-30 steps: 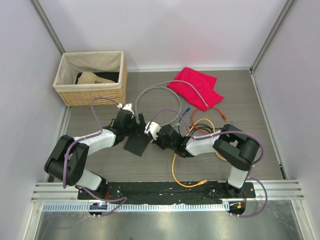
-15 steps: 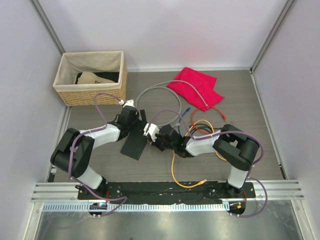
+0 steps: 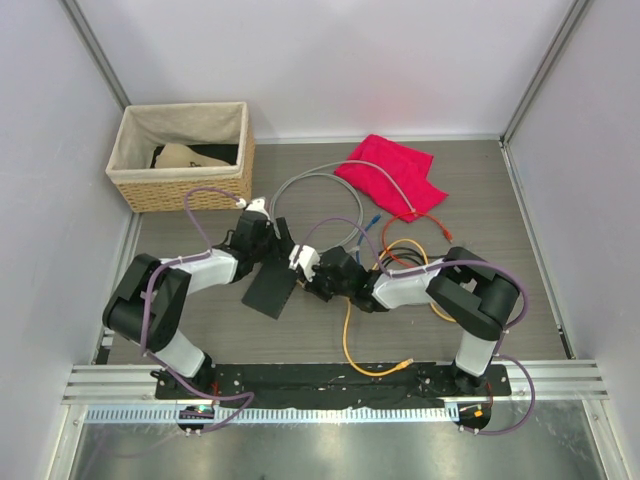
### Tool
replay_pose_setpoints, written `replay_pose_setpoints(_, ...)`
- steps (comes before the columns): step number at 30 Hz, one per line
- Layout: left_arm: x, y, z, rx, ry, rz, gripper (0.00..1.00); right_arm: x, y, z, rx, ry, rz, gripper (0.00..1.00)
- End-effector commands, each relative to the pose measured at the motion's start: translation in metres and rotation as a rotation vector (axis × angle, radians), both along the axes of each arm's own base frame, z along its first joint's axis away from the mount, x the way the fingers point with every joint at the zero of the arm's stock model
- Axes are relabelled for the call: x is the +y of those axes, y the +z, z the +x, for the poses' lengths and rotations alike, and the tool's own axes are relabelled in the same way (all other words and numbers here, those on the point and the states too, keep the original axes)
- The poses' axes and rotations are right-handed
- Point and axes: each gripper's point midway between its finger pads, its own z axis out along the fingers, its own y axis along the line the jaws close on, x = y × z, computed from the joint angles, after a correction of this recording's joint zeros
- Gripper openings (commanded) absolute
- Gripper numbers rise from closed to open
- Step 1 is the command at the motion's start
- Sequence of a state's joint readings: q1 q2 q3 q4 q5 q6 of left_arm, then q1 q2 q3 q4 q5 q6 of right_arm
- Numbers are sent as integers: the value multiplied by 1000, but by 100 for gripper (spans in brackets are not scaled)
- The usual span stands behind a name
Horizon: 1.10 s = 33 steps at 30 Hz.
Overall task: Insert the plug into the switch port
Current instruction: Insert the connector into the switch port.
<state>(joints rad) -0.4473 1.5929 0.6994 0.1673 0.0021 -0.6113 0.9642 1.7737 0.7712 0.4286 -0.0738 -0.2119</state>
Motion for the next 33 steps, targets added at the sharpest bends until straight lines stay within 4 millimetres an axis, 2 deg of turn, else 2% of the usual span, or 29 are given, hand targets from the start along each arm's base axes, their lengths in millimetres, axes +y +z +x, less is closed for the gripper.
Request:
replay_pose_setpoints(1, -36, -54, -104, 419, -152, -143, 74, 56, 84, 27, -170, 57, 254, 1)
replay_pose_setpoints(5, -49, -51, -111, 429, -187, -182, 72, 59, 104, 41, -235, 19, 297, 1)
replay_pose_setpoints(14, -59, -46, -122, 450, -232, -198, 71, 64, 156, 74, -374, -76, 359, 1)
replay_pose_setpoints(17, -66, -44, -126, 457, -253, -205, 71, 60, 160, 88, -403, -153, 378, 1)
replay_pose_setpoints(22, -80, -38, -134, 469, -292, -230, 69, 70, 170, 92, -421, -152, 435, 1)
replay_pose_setpoints(23, -82, -35, -134, 463, -300, -235, 69, 69, 179, 96, -444, -177, 461, 1)
replay_pose_setpoints(28, -91, -29, -141, 472, -342, -258, 67, 69, 196, 102, -496, -194, 499, 1)
replay_pose_setpoints(33, -104, -14, -149, 462, -414, -294, 64, 77, 201, 103, -507, -177, 527, 1)
